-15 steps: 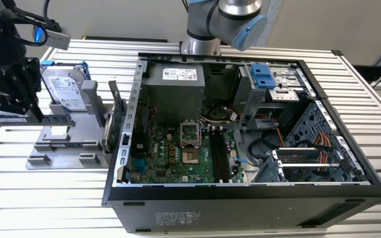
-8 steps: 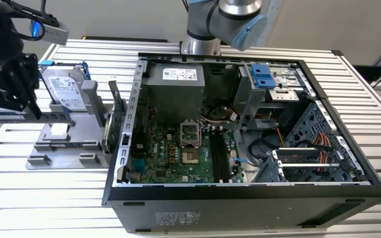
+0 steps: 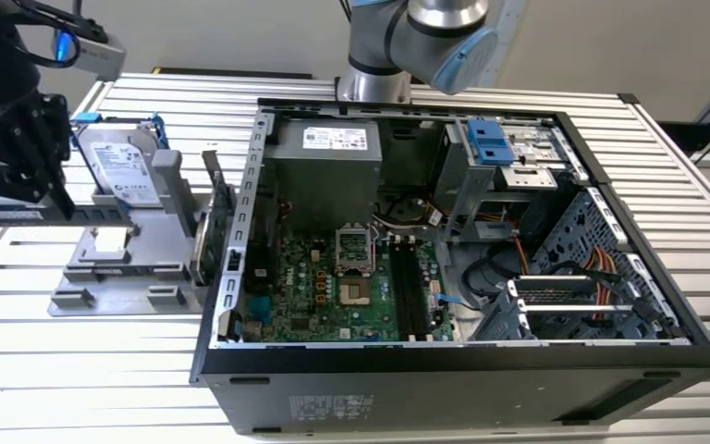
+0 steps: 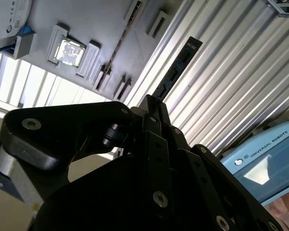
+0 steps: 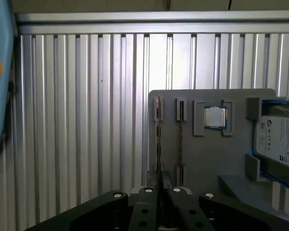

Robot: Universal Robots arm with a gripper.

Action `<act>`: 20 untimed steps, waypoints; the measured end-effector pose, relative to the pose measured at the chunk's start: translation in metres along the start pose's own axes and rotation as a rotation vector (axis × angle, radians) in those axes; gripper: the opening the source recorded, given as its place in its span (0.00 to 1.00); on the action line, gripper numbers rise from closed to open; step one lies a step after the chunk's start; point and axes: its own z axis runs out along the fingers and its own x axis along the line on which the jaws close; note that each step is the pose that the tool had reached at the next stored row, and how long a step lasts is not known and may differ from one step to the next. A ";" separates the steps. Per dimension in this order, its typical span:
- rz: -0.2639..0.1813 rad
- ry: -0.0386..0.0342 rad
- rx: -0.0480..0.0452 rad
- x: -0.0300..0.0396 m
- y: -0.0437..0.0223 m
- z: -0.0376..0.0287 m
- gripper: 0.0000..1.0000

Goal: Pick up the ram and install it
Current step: 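Pick up the ram and move it above insertion slot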

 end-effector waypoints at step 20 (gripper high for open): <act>0.000 -0.0001 0.0001 0.0008 0.0000 -0.0136 0.00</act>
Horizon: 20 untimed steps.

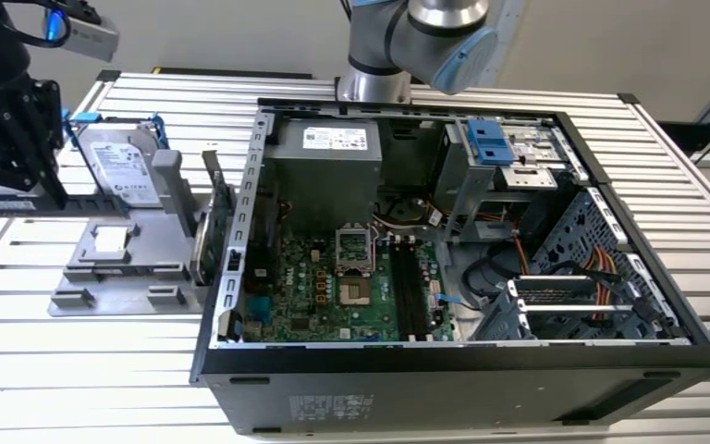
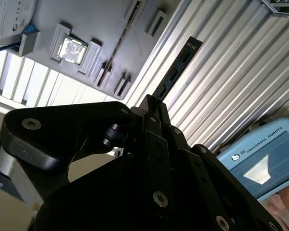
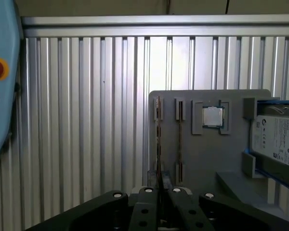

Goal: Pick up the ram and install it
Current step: 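Pick up the ram and move it above insertion slot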

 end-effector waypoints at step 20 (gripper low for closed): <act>0.000 0.0000 0.0001 0.0014 0.0000 -0.0215 0.00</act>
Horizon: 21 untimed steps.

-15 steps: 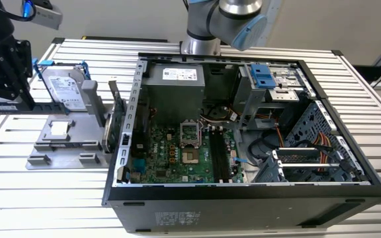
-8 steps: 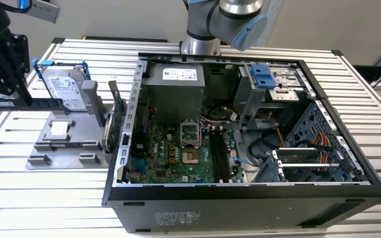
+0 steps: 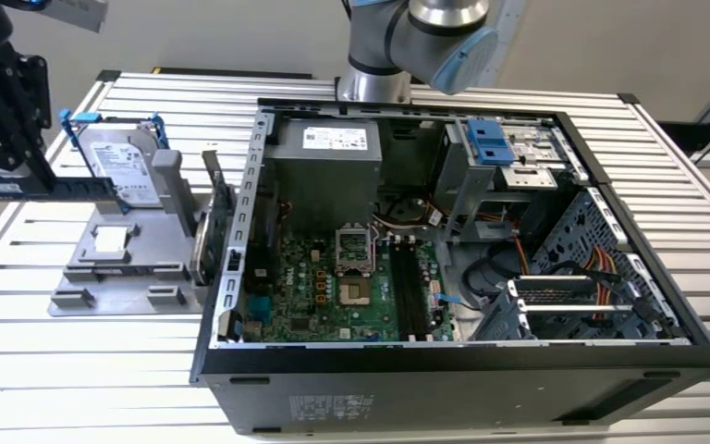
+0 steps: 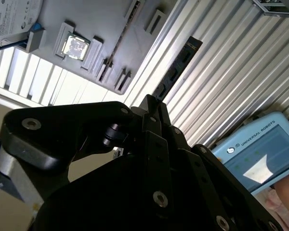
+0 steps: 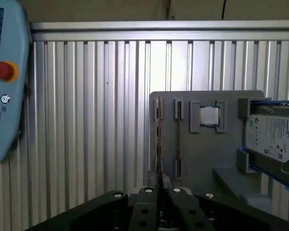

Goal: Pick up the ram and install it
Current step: 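Pick up the ram and move it above insertion slot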

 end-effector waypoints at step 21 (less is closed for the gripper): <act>0.000 0.0001 0.0000 -0.0017 -0.0094 -0.0002 0.00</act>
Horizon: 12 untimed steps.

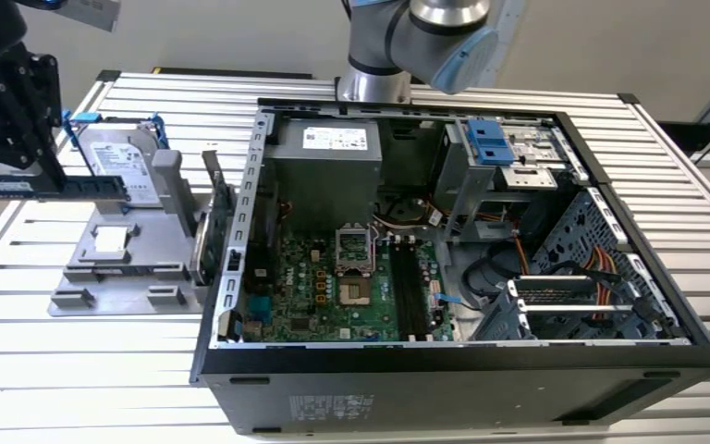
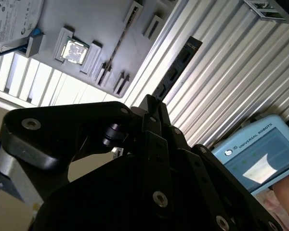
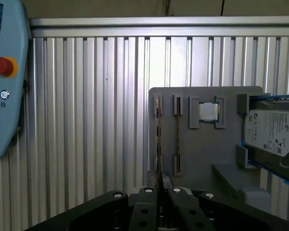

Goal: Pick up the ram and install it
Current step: 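Pick up the ram and move it above insertion slot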

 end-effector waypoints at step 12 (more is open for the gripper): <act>0.000 0.0000 0.0000 -0.0009 -0.0269 -0.0004 0.00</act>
